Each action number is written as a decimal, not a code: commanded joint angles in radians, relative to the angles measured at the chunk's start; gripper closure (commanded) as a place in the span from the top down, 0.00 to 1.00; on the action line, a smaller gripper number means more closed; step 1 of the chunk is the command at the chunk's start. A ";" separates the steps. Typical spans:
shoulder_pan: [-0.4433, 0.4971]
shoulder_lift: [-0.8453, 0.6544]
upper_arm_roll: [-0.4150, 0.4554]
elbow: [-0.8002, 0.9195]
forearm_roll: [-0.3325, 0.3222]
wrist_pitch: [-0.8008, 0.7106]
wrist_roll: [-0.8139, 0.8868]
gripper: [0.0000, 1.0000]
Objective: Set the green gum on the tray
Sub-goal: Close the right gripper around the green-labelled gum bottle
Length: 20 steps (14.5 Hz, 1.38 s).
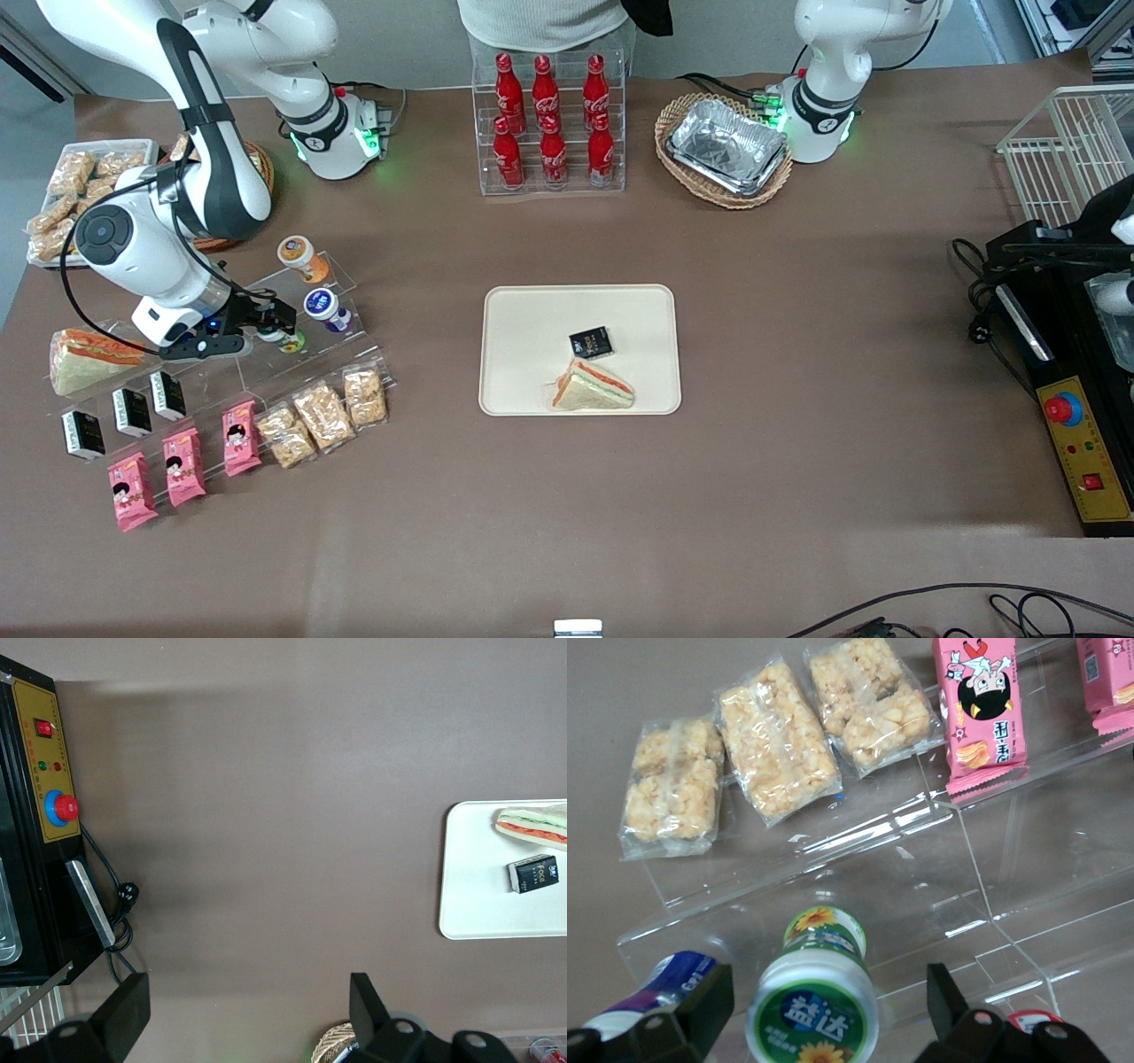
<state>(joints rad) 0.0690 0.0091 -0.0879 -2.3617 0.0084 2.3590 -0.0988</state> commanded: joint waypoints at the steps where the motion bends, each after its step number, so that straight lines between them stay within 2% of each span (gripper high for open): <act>1: 0.006 0.005 -0.001 -0.010 0.012 0.025 -0.001 0.97; 6: 0.008 0.006 -0.001 -0.010 0.012 0.025 -0.001 0.78; 10: 0.008 0.009 -0.001 -0.010 0.012 0.025 -0.001 0.73; 13: 0.008 0.011 -0.001 -0.010 0.012 0.025 -0.001 0.60; 14: 0.008 0.011 -0.001 -0.010 0.012 0.025 -0.001 0.53; 20: 0.008 0.000 0.002 0.013 0.012 0.011 -0.004 0.43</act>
<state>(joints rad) 0.0724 0.0171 -0.0857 -2.3607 0.0084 2.3636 -0.0990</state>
